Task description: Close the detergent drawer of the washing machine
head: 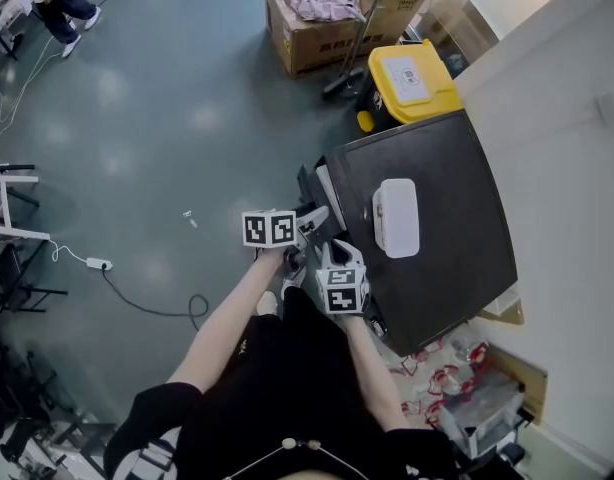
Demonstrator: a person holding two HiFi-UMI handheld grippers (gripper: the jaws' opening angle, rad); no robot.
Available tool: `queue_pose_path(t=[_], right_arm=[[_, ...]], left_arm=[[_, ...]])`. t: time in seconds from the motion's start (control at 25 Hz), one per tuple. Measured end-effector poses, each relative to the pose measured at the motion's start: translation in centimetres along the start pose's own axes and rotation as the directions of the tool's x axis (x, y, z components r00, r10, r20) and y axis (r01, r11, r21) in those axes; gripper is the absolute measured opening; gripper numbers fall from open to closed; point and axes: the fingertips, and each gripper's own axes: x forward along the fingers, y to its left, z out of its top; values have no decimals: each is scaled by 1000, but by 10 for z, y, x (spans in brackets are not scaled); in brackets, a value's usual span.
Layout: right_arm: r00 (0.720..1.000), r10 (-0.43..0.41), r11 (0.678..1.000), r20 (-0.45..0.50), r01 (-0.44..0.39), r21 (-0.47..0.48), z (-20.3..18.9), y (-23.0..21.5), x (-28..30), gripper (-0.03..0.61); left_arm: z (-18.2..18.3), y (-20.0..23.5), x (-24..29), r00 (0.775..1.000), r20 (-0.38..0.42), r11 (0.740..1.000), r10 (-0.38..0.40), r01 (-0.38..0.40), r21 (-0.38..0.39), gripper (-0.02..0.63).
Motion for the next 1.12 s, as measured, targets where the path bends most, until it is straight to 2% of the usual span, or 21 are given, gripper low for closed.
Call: queue_pose_path(t=[0.36,0.64,1.12], right_arm=[[997,-74,996,16,73,53,1,-12,-1,34],[992,-115,988,44,109,112,3,-13,-2,34],[984,-172,977,48,164,139,4,-28,-4,34]], left_arm=[[2,-5,11,1000,-18,1000,8,-7,25,192],[3,-4,12,1000,-15,1000,16,-15,3,192],[5,-13,26,1000,-23,1000,15,-14,11,193]])
